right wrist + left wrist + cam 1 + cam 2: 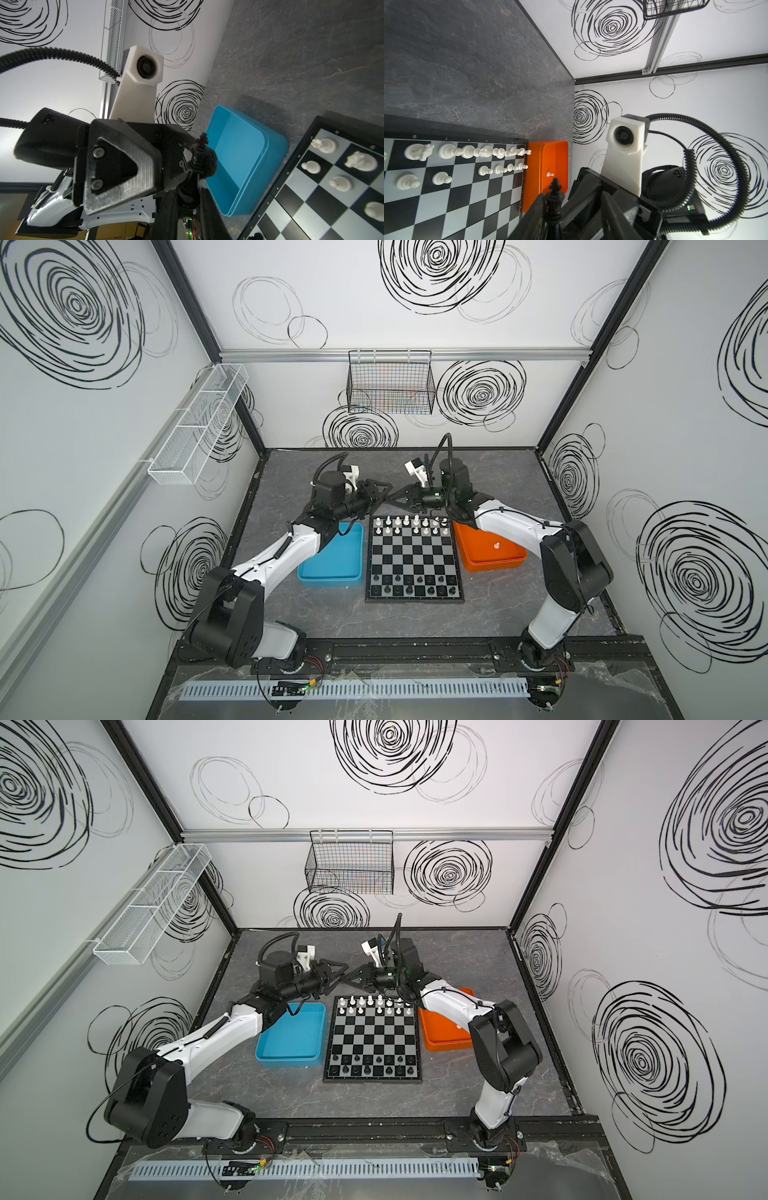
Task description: Set up the chess pieces on the board
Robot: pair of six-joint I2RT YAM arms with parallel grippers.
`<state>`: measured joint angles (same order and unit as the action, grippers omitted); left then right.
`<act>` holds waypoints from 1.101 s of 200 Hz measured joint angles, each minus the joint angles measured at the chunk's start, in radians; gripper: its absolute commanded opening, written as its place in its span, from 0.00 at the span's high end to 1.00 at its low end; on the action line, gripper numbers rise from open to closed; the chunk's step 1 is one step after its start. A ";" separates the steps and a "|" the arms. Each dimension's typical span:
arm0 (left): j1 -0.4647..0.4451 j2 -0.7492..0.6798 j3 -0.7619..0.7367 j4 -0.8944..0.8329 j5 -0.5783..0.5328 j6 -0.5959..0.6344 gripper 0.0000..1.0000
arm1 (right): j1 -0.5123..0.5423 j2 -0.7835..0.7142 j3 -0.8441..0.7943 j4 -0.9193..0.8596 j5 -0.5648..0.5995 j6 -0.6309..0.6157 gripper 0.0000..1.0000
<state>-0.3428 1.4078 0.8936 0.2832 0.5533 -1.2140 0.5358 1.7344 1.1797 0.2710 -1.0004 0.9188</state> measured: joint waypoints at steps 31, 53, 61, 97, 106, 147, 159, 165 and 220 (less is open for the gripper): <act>0.002 0.000 0.000 -0.012 0.008 0.017 0.48 | 0.000 -0.007 0.002 -0.040 0.009 -0.034 0.82; 0.003 0.000 0.000 -0.020 0.012 0.030 0.45 | -0.002 -0.011 0.002 -0.059 0.013 -0.044 0.82; 0.003 0.000 0.000 -0.024 0.012 0.037 0.45 | -0.004 -0.013 0.002 -0.064 0.013 -0.047 0.82; 0.019 -0.002 0.000 -0.061 0.021 0.077 0.41 | -0.012 -0.025 0.002 -0.096 0.017 -0.072 0.82; 0.027 -0.002 0.000 -0.073 0.024 0.091 0.41 | -0.014 -0.029 0.002 -0.107 0.018 -0.083 0.82; 0.059 -0.002 0.019 -0.174 0.042 0.179 0.39 | -0.023 -0.047 -0.007 -0.147 0.022 -0.126 0.82; 0.069 0.000 0.040 -0.213 0.058 0.219 0.38 | -0.025 -0.056 -0.015 -0.163 0.023 -0.143 0.82; 0.076 0.002 0.056 -0.237 0.070 0.241 0.38 | -0.025 -0.060 -0.018 -0.173 0.024 -0.153 0.82; 0.145 0.119 0.278 -0.529 0.250 0.610 0.38 | -0.036 -0.087 -0.023 -0.288 0.026 -0.303 0.82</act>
<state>-0.1982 1.5265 1.1721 -0.2455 0.8036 -0.6041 0.4999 1.6478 1.1564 -0.0170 -0.9745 0.6159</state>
